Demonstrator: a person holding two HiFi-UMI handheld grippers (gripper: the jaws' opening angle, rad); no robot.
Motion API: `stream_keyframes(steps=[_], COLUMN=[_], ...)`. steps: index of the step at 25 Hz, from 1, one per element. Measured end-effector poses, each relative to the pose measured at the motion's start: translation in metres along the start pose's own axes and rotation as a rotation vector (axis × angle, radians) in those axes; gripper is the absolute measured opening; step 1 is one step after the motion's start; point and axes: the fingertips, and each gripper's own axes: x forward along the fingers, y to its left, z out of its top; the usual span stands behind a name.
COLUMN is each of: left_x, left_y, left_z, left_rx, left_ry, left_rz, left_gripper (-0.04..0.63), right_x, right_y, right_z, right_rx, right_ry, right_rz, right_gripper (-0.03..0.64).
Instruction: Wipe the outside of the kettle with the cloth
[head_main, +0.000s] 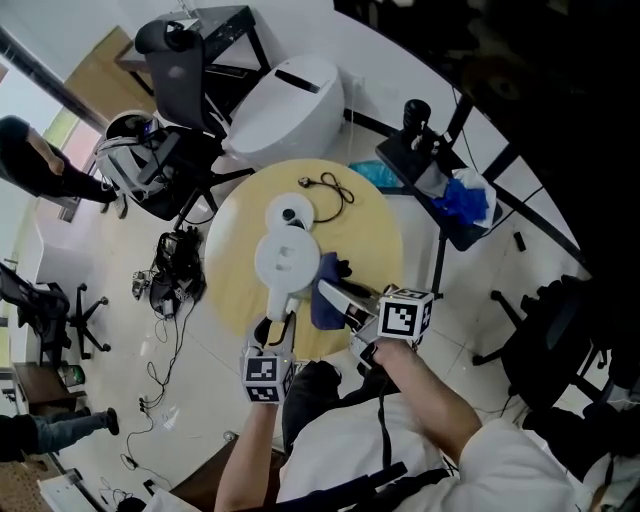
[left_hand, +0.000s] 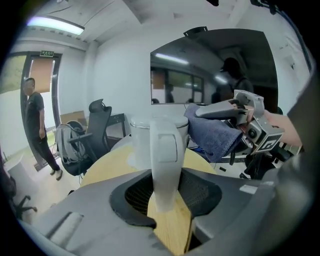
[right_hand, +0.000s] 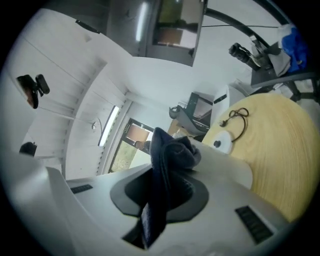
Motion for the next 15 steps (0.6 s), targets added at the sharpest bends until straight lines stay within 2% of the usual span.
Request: stream_keyframes(steps=[3, 6, 11, 15], left_x=[0.001, 0.001, -0.001, 0.0], left_y=[-0.01, -0.016, -0.024, -0.027], left_z=[0.005, 0.002, 0.0, 0.0], left_rx=[-0.021, -0.03, -0.032, -0.051], left_ry=[-0.001, 0.002, 0.018, 0.033], left_rz=[-0.01, -0.03, -0.033, -0.023], left_gripper=[0.155, 0.157, 0.16, 0.16], right_x=[0.002, 0.003, 0.003, 0.006], right_y=[0.01, -0.004, -0.056, -0.104], right_z=[-0.003, -0.015, -0.043, -0.067], right_rx=[-0.029, -0.037, 0.026, 0.125], right_ry=[0.014, 0.046, 0.097, 0.14], right_rz=[0.035, 0.014, -0.07, -0.13], right_gripper=[0.064, 0.064, 0.064, 0.064])
